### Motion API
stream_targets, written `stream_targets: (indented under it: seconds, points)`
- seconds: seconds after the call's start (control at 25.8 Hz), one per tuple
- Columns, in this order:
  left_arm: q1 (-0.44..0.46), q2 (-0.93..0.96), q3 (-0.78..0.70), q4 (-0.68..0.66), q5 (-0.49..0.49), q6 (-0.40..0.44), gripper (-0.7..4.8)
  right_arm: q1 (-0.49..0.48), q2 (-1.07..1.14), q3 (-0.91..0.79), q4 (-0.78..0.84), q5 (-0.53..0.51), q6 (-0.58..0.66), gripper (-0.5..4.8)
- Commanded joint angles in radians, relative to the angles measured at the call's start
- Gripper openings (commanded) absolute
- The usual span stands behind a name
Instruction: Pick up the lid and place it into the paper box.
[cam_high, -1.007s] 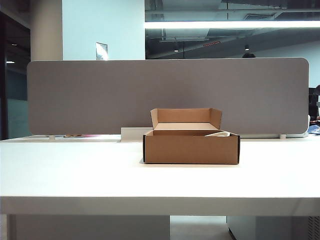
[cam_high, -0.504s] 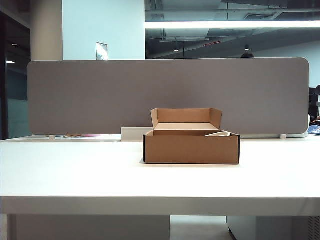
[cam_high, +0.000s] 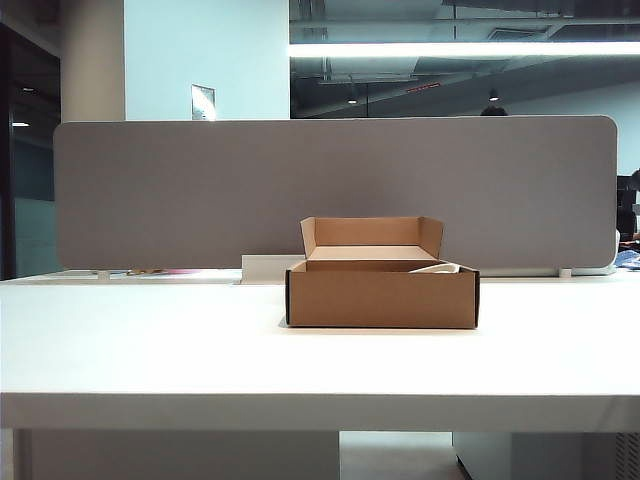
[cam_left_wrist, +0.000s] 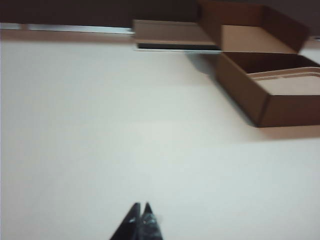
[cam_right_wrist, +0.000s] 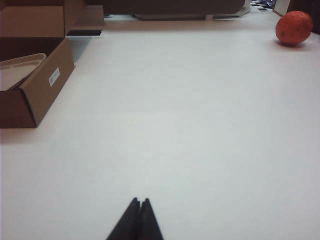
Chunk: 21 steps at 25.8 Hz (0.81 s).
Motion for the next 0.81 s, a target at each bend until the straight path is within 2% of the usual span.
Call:
stream_targets:
  seconds: [0.04, 0.19, 0.81]
  points:
    - [0.0, 0.001, 0.003, 0.017, -0.11, 0.025, -0.05, 0.0, -0.001, -0.006, 0.015, 0.0, -0.003, -0.08]
    - [0.0, 0.001, 0.003, 0.055, -0.185, 0.051, -0.05, 0.0, -0.001, -0.006, 0.015, 0.0, -0.003, -0.08]
    - [-0.001, 0.001, 0.003, 0.08, -0.185, 0.064, -0.04, 0.0, -0.001, -0.006, 0.015, 0.0, -0.003, -0.08]
